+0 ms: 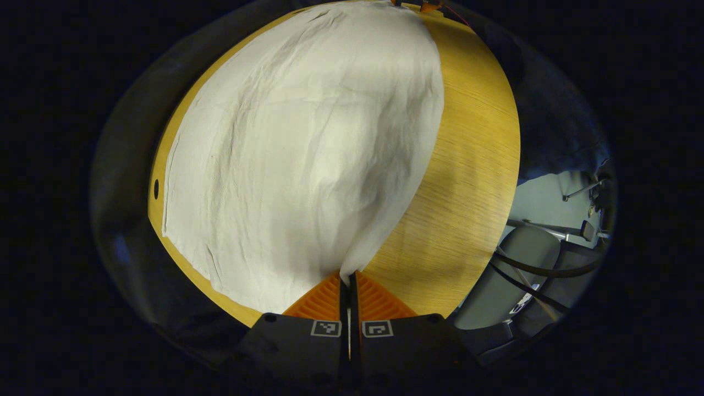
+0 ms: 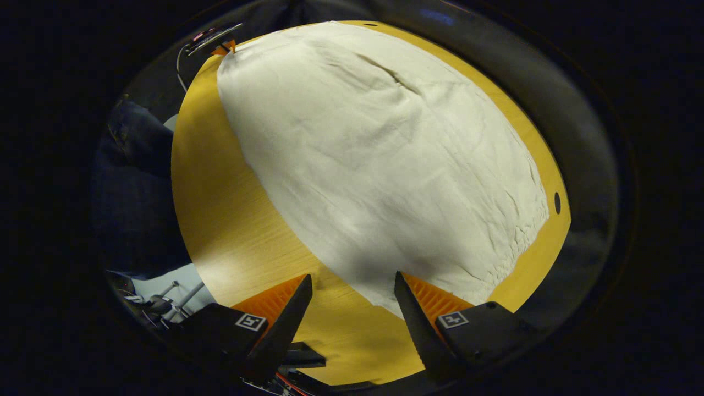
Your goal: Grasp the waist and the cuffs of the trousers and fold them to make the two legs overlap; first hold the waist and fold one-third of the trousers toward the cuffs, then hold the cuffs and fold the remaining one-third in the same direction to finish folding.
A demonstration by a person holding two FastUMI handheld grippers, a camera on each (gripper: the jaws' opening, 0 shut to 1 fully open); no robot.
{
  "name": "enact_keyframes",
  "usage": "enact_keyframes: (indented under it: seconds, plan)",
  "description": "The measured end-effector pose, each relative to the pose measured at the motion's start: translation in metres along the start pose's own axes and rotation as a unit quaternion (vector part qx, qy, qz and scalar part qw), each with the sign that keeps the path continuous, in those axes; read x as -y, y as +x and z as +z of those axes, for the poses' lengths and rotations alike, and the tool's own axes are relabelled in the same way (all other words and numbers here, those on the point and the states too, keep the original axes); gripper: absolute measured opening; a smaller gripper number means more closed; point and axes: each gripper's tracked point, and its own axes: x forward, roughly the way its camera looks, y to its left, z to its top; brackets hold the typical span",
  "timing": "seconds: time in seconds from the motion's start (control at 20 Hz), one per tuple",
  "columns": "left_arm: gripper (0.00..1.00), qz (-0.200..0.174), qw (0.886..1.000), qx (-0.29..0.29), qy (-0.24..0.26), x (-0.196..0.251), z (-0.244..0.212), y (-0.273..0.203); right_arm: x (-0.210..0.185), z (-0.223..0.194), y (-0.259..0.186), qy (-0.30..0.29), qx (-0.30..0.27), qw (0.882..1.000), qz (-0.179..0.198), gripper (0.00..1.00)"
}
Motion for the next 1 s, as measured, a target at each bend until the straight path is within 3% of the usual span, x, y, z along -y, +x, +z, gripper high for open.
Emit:
enact_keyframes:
  seconds: [0.15,0.2,0.35,0.45,0.55,0.7,0.8,1.0]
  plan:
    - [0.00,0.000,1.000,-0.004,0.006,-0.002,0.000,0.000,-0.005,0.003,0.004,-0.018,-0.015,1.000,0.020,0.97]
    - [0.00,-0.002,1.000,-0.005,0.009,-0.002,0.000,-0.001,-0.005,0.003,0.005,-0.019,-0.017,0.999,0.022,0.92]
    - [0.00,-0.007,1.000,-0.006,0.007,-0.002,0.000,0.000,-0.005,0.003,0.005,-0.010,-0.038,0.999,0.016,0.96]
    - [0.00,-0.013,1.000,-0.004,0.007,-0.001,0.000,0.001,-0.004,0.001,0.004,-0.010,-0.053,0.998,0.009,0.83]
    - [0.00,-0.021,1.000,-0.004,0.003,-0.001,0.000,0.001,0.000,0.001,0.002,-0.014,-0.060,0.998,-0.002,0.63]
    - [0.00,-0.027,1.000,-0.005,0.001,-0.002,0.000,0.001,0.013,0.000,0.004,-0.024,-0.063,0.997,-0.046,0.21]
    - [0.00,-0.028,1.000,-0.006,0.001,-0.001,0.000,0.001,0.013,0.000,0.004,-0.029,-0.068,0.996,-0.055,0.11]
    - [0.00,-0.033,0.999,-0.004,-0.036,-0.002,0.002,0.001,0.014,-0.001,0.002,0.004,-0.082,0.995,-0.049,0.03]
